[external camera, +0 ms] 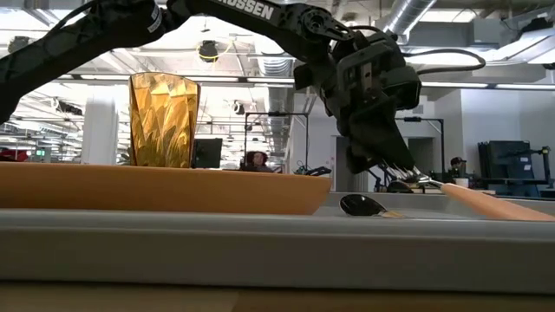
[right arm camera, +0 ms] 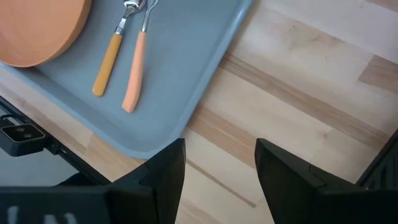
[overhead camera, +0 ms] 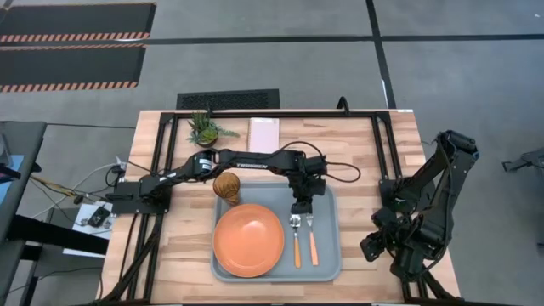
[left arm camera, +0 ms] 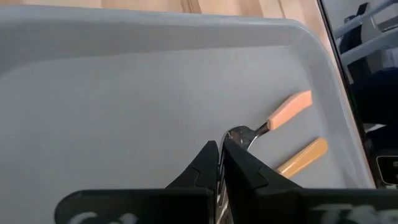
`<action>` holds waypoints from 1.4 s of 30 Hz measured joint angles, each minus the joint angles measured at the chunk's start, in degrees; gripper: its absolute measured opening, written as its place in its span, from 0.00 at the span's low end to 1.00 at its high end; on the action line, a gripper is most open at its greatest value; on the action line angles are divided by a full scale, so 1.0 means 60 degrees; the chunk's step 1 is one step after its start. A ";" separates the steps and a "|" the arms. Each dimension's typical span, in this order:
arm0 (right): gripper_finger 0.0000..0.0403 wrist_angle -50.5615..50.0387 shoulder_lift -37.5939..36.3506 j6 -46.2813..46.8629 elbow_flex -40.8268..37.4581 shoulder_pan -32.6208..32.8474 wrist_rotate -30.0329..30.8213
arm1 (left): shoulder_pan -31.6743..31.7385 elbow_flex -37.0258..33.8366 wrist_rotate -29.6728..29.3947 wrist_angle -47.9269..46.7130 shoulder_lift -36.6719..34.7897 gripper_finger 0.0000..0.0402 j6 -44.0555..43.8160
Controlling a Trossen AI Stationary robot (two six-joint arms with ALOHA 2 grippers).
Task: Pick and place plate/cup/fork/spoon on tray
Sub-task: Put the orange fork on the gray tray to the right of the orange spoon
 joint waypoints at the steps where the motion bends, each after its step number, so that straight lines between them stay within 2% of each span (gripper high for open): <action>1: 0.53 0.0000 0.0000 0.0000 0.0000 0.0000 0.0000 | 0.0000 0.0000 -0.0010 0.0000 0.0000 0.00 0.0044; 13: 0.53 -0.0034 0.0000 -0.0004 0.0000 0.0000 0.0000 | 0.0007 -0.0066 -0.0371 -0.0021 0.0006 0.00 0.0583; 23: 0.53 -0.0010 0.0000 0.0011 0.0005 0.0000 0.0000 | -0.0001 0.0060 -0.0488 -0.0051 0.0262 0.00 0.0259; 31: 0.53 -0.0003 0.0000 0.0015 0.0007 0.0000 0.0000 | -0.0006 0.0076 -0.0511 -0.0352 0.0273 0.01 0.0527; 42: 0.53 0.0004 0.0000 0.0000 0.0007 0.0000 0.0000 | -0.0029 0.0066 -0.1161 -0.0339 0.0331 0.12 0.0636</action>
